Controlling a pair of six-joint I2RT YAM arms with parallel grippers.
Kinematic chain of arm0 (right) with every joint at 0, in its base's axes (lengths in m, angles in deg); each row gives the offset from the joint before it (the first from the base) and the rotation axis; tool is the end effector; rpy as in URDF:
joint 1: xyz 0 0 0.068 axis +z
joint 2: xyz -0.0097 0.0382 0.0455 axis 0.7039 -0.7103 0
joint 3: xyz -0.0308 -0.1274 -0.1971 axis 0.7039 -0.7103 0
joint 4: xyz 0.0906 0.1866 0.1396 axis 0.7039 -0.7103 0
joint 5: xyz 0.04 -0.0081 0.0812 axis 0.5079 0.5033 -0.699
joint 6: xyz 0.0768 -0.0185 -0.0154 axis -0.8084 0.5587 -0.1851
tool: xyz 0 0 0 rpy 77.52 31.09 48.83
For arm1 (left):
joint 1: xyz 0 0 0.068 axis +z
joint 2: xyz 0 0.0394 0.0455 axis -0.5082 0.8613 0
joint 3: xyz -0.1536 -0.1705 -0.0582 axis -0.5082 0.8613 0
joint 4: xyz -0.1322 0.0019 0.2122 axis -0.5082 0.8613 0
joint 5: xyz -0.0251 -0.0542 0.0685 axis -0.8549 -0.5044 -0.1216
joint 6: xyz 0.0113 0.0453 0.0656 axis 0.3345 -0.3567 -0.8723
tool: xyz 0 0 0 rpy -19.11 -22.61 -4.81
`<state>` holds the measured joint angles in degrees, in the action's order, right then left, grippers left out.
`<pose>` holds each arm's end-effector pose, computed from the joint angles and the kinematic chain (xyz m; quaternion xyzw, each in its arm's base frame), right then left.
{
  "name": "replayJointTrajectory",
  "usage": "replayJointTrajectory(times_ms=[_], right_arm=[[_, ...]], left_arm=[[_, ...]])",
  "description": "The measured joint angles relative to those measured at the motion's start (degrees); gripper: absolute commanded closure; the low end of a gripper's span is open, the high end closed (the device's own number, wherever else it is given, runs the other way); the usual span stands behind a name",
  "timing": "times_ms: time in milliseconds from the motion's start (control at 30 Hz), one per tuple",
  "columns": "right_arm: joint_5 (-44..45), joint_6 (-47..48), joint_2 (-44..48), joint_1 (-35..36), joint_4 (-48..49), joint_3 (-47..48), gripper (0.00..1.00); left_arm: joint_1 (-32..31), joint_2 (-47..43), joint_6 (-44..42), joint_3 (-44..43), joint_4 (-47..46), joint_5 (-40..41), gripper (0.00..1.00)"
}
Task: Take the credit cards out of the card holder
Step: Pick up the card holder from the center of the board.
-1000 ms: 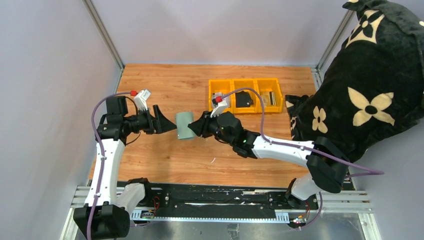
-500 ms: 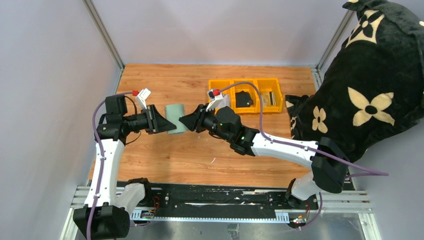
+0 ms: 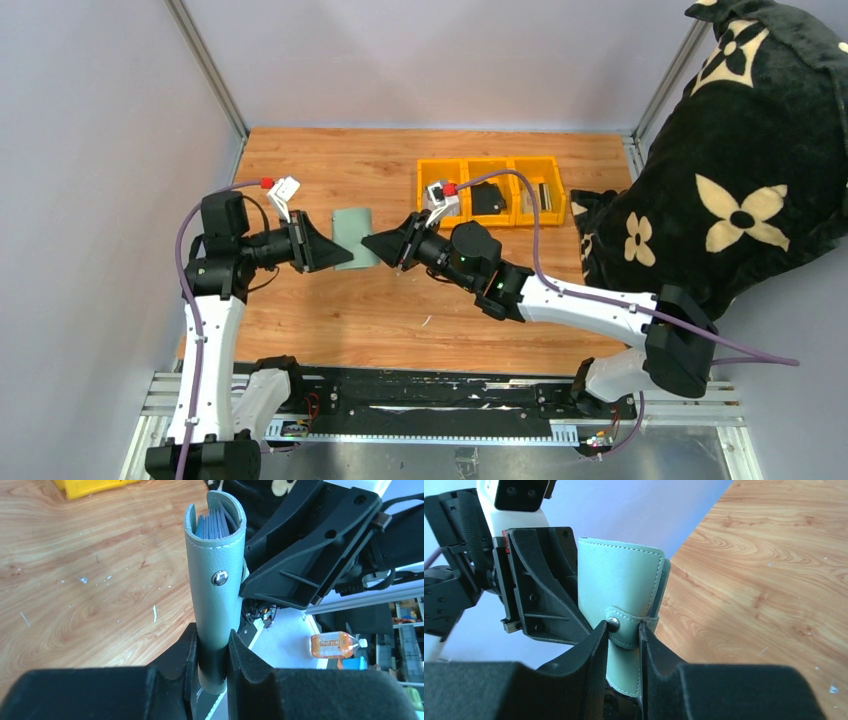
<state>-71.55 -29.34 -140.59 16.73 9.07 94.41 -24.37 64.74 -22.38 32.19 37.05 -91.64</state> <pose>0.1752 0.3135 0.3134 -0.0823 0.6474 0.5867 0.4795 0.1881 -0.0420 0.3096 0.0892 0.7925 -0.4965 0.3428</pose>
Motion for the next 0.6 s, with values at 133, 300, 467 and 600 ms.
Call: replayJointTrajectory(times_ms=[133,300,467,600], right_arm=[[-2.6,-2.4,1.7,-0.6,3.3,-2.6,1.0],[-3.2,-5.6,3.7,-3.6,5.4,-6.1,1.0],[-0.5,-7.0,5.8,-6.1,4.9,-9.3,0.88],[0.6,-3.5,8.1,-5.2,2.3,-8.4,0.6]], left_arm=[[0.0,-1.8,-0.3,-0.3,0.0,-1.4,1.0],[0.6,-1.9,-0.7,-1.0,-0.1,-1.2,1.0],[0.8,-1.9,-0.9,-2.4,-0.4,-1.1,1.0],[0.8,-1.9,-0.6,-2.5,-0.4,-0.2,1.0]])
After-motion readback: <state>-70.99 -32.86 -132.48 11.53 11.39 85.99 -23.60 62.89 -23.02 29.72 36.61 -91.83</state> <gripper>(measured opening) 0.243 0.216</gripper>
